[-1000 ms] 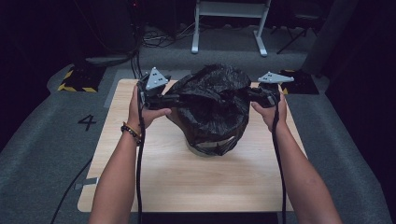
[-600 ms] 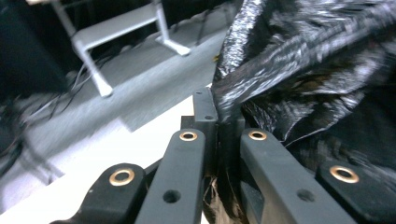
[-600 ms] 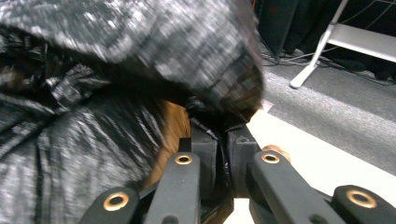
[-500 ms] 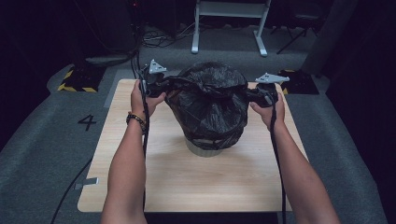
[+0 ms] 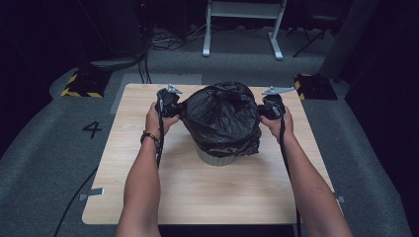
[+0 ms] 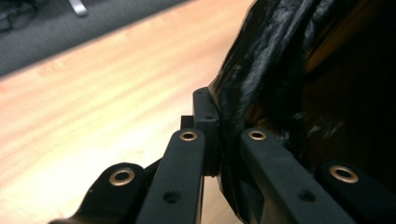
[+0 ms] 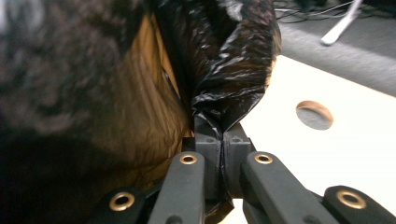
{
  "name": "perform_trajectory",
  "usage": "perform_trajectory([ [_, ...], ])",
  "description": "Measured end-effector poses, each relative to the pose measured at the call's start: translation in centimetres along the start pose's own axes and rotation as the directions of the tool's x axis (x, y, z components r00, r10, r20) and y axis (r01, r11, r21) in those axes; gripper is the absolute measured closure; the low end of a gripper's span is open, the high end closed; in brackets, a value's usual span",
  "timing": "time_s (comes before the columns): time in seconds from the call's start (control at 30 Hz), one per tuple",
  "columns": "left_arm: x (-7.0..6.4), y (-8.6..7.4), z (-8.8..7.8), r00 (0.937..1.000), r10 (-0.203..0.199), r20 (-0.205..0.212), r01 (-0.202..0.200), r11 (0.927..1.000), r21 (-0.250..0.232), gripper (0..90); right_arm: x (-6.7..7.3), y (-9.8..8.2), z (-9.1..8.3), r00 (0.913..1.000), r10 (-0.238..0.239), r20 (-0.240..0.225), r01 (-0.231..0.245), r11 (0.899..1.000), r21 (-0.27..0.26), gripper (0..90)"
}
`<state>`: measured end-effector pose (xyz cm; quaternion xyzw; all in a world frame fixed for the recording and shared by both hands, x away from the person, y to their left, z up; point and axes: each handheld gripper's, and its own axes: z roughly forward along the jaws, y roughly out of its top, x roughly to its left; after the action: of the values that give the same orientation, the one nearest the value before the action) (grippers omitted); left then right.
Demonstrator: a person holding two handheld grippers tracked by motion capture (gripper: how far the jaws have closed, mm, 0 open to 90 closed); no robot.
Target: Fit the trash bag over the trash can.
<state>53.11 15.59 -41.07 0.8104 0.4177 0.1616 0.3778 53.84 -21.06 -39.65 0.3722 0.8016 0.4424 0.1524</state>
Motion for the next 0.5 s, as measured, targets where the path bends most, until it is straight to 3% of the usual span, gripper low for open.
perform_trajectory([
  [0.07, -0.6, -0.6, 0.2, 0.9993, 0.023, 0.03, -0.023, 0.9997, 0.011, 90.0, 0.0, -0.5, 0.1, 0.9995, 0.011, -0.031, -0.011, 1.0, -0.006, 88.8],
  [0.17, -1.5, -1.5, 0.6, 0.9978, 0.034, 0.058, -0.035, 0.999, 0.028, 90.0, 0.0, -1.2, 0.4, 0.9988, 0.031, -0.038, -0.031, 1.0, -0.004, 89.0],
  [0.23, -1.9, -2.3, 0.9, 0.9959, 0.072, 0.055, -0.076, 0.994, 0.079, 90.0, 0.1, -1.8, 0.6, 0.9991, 0.026, -0.034, -0.026, 0.999, 0.019, 89.1],
  [0.3, -2.1, -3.2, 1.1, 0.9953, 0.083, 0.049, -0.088, 0.991, 0.101, 90.0, 0.2, -2.6, 0.9, 0.9996, 0.015, -0.024, -0.013, 0.999, 0.052, 89.0],
  [0.37, -2.4, -3.6, 0.5, 0.9948, 0.073, 0.071, -0.077, 0.9949, 0.065, 89.9, -0.1, -3.3, 1.0, 0.9994, 0.026, -0.024, -0.024, 0.998, 0.057, 86.4],
  [0.43, -2.8, -3.9, -0.4, 0.9969, 0.061, 0.048, -0.063, 0.9977, 0.024, 89.8, -0.4, -3.5, 0.6, 0.9994, 0.035, -0.007, -0.035, 0.998, 0.051, 78.0],
  [0.5, -2.8, -4.3, -1.3, 0.9995, 0.028, 0.013, -0.028, 0.9996, -0.002, 76.8, -0.7, -3.6, -0.2, 0.9995, 0.031, -0.008, -0.031, 0.999, 0.024, 70.6],
])
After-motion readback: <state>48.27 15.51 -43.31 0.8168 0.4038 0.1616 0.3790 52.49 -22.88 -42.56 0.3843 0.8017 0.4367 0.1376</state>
